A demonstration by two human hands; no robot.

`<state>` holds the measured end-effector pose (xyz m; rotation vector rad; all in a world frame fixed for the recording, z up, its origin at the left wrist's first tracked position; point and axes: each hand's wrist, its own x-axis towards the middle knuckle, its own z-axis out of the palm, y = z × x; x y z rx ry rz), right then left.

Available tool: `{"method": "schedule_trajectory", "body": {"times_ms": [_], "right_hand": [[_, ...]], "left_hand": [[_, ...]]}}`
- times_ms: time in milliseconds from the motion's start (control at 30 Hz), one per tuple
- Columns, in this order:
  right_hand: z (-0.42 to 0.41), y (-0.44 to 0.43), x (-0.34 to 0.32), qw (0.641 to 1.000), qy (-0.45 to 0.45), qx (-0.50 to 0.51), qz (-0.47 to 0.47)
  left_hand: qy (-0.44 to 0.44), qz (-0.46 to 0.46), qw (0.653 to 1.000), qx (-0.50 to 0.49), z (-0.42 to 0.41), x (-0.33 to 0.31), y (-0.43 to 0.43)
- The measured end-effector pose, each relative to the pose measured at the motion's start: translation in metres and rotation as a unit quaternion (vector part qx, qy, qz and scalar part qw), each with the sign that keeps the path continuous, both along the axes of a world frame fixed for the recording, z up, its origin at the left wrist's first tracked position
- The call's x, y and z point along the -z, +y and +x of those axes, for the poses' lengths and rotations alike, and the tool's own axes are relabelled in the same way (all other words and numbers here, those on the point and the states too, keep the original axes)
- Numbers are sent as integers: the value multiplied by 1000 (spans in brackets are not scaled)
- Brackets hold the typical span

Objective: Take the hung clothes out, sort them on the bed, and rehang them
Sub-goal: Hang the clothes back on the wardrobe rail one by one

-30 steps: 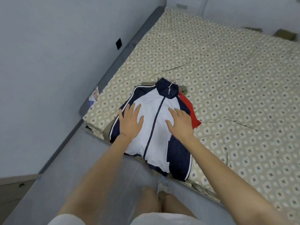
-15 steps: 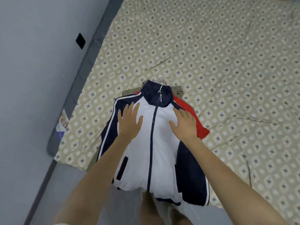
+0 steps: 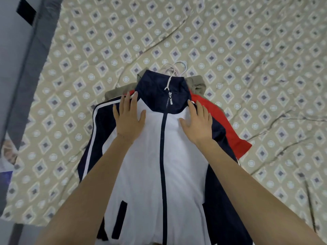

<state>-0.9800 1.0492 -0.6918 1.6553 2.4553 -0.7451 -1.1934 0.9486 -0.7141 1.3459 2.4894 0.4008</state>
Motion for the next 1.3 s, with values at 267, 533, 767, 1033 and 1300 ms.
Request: {"method": "schedule_trajectory", "body": {"times_ms": [267,533,767,1033,1300], "right_hand": [[0,3,16,998,34,24,41],[0,-8,-24,997,48,55,-37],[5,3,-112,998,50,-10,-23],[23,-31,-226,991,119,-57,-5],[42,-101,-330,958,207,-197,6]], "left_hand": [[26,87,996,-14,-12,22,8],[-42,15,999,-14,-18,-16,11],[-91,54,994,-1,-13,-115,-13],[-111,117,985,-56,15,-254,-75],[-56,189,958,-207,86,-372,-210]]}}
